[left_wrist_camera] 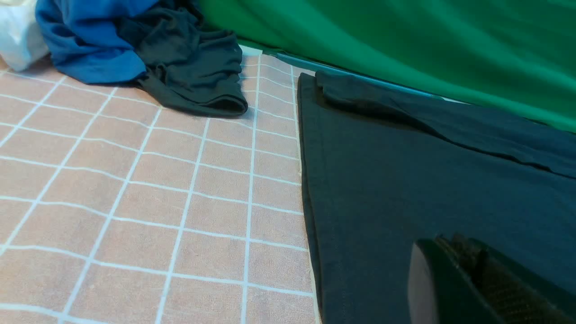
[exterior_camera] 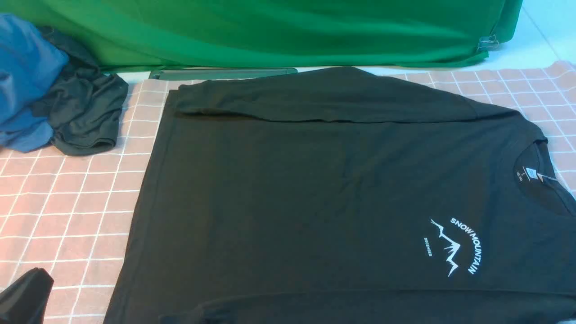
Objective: Fold a long-sleeved shirt over a pink coffee tablecloth.
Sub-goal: 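Grasp the left edge of the dark T-shirt lying flat on the table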
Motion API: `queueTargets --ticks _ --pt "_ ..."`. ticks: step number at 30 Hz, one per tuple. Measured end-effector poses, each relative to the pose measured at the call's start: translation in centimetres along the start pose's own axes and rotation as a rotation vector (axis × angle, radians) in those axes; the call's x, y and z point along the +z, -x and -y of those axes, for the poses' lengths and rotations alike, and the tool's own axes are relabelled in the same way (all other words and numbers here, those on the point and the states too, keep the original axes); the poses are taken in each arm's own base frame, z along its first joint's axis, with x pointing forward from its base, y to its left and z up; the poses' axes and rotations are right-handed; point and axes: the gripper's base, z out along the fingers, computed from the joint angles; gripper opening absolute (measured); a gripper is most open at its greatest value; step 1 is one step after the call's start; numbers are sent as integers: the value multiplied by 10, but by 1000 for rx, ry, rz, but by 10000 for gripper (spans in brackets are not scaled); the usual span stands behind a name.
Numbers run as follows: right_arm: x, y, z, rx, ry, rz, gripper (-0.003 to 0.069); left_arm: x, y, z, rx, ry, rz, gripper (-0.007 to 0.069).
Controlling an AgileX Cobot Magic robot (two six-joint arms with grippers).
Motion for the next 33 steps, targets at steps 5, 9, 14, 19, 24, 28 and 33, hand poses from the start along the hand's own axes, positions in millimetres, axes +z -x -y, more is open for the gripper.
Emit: queueTargets --ticks 5,9,14,19,24,28,33 --pt "0 0 0 0 0 0 247 0 0 0 0 0 0 13" --pt "0 0 0 0 0 0 247 0 0 0 0 0 0 13" --pt "0 0 0 0 0 0 247 0 0 0 0 0 0 13" --pt "0 0 0 0 0 0 247 0 1 -1 38 8 10 13" --pt "0 2 0 0 -1 17 247 -1 10 2 -85 -30 106 13" --pt "0 4 0 0 -4 45 247 -3 22 4 -326 -79 234 13" --pt "0 9 0 109 4 102 247 -7 36 1 -625 -136 390 13"
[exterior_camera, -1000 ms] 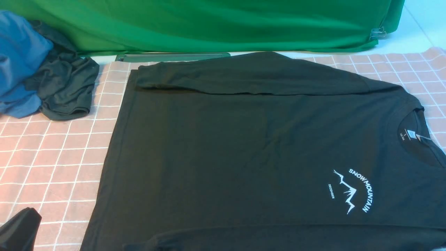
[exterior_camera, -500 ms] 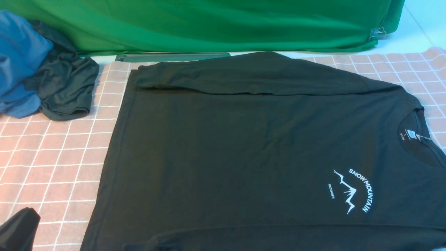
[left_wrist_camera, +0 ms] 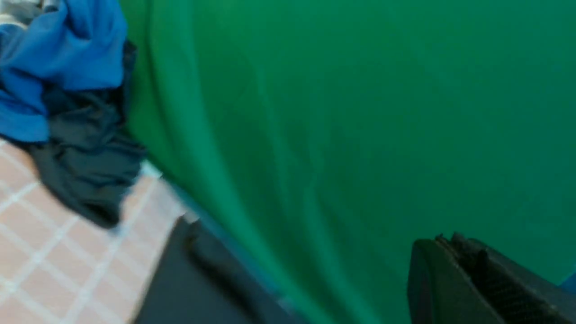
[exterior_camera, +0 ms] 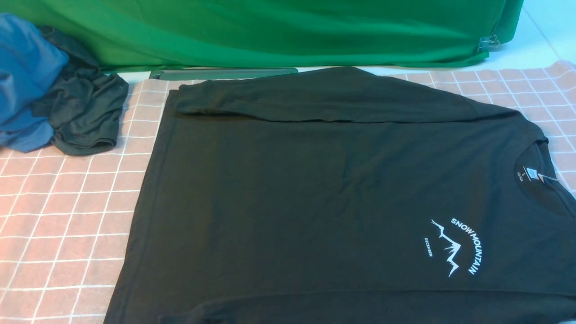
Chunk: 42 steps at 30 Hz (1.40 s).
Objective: Fold a long-sleeved shirt over a pink coffee tablecloth.
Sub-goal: 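Grasp the left edge of the dark T-shirt lying flat on the table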
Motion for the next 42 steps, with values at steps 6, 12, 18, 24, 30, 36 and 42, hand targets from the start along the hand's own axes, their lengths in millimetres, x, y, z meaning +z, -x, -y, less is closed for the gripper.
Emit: queueTargets --ticks 6,12,18,24,30,36,42 --pt "-1 15 1 563 39 162 247 -1 10 5 -138 -62 111 13" --pt "-2 20 2 683 55 217 247 -4 25 12 -148 -155 265 13" --pt "-4 25 3 690 63 282 247 -6 42 36 -85 -240 303 13" --pt "-21 83 -1 660 156 362 128 13 70 92 113 -48 -78 13" --pt "-18 154 -12 349 181 38 40 67 43 77 327 384 -727 13" --pt "25 171 -25 109 227 -444 40 104 -3 44 345 512 -1171 11" --pt "52 151 -33 57 284 -662 40 115 -37 33 396 526 -1393 11"
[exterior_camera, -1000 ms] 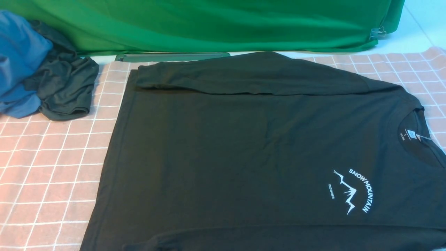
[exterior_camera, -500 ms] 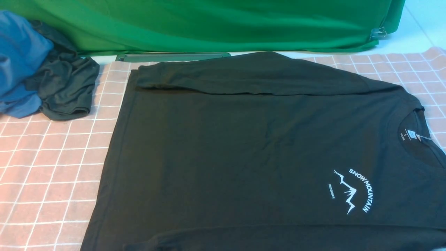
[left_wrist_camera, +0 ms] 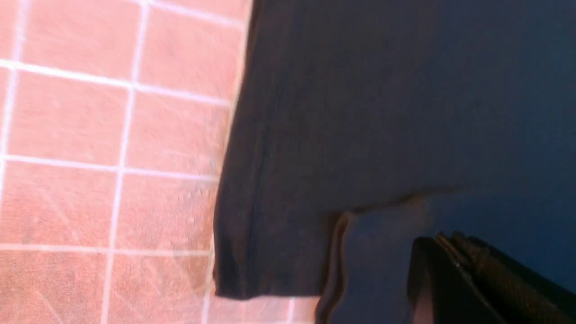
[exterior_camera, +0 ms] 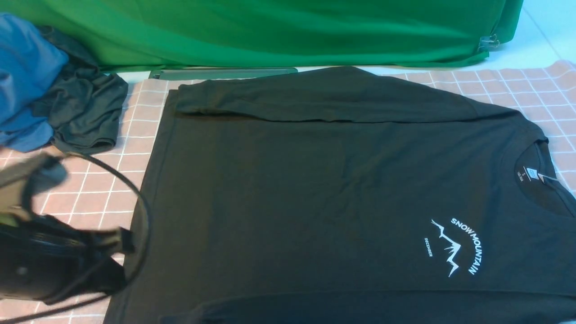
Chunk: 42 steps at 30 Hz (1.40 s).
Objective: Fold a long-sleeved shirt over a pink coffee tablecloth.
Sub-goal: 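Grasp the left edge of the dark T-shirt lying flat on the table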
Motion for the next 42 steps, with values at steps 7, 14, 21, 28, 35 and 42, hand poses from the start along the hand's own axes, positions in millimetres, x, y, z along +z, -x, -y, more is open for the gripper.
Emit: queueTargets --ticks 7,14,21,28,35,42 --pt "19 -12 0 47 50 -20 42 36 -16 30 131 172 -160 11" --pt "21 -13 0 54 52 -16 46 65 -13 40 165 195 -198 59" --pt "22 -13 0 56 53 -17 51 88 -7 42 175 202 -205 335" --pt "22 -14 0 56 53 -18 52 107 -8 40 202 232 -260 510" --pt "22 -14 0 56 53 -18 57 111 -7 40 242 228 -273 417" --pt "22 -13 0 55 53 -17 69 107 -5 42 252 238 -299 45"
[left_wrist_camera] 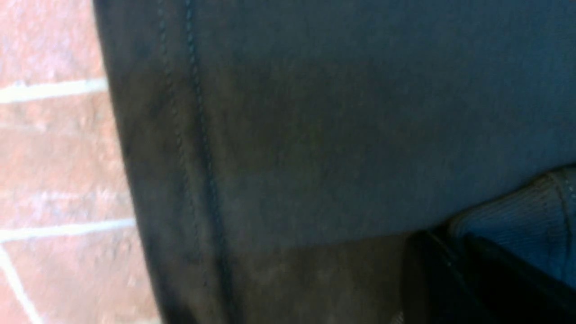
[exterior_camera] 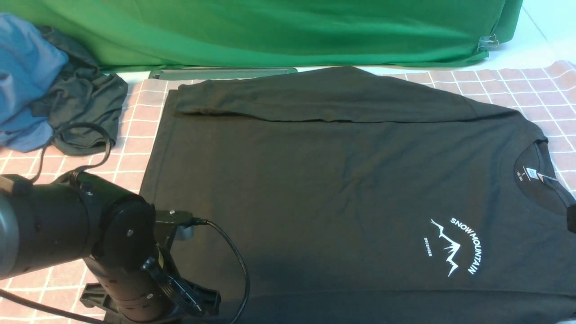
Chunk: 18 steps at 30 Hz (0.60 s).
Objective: Fold a long-sleeved shirt over a pink coffee tablecloth.
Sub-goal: 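Grasp the left edge of the dark T-shirt lying flat on the table, then fold the left side of the black T-shirt inward over its body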
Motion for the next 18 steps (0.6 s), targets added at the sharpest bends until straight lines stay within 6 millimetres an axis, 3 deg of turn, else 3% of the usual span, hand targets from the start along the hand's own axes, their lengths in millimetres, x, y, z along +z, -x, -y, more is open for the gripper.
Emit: queueTargets --ticks 6,14,18 --pt "0 0 0 1 0 -1 73 -21 7 3 -1 12 -29 44" --pt "0 2 0 2 -3 23 81 -109 29 6 15 -36 231 44" --pt "0 4 1 2 -5 42 85 -137 46 5 30 4 341 44"
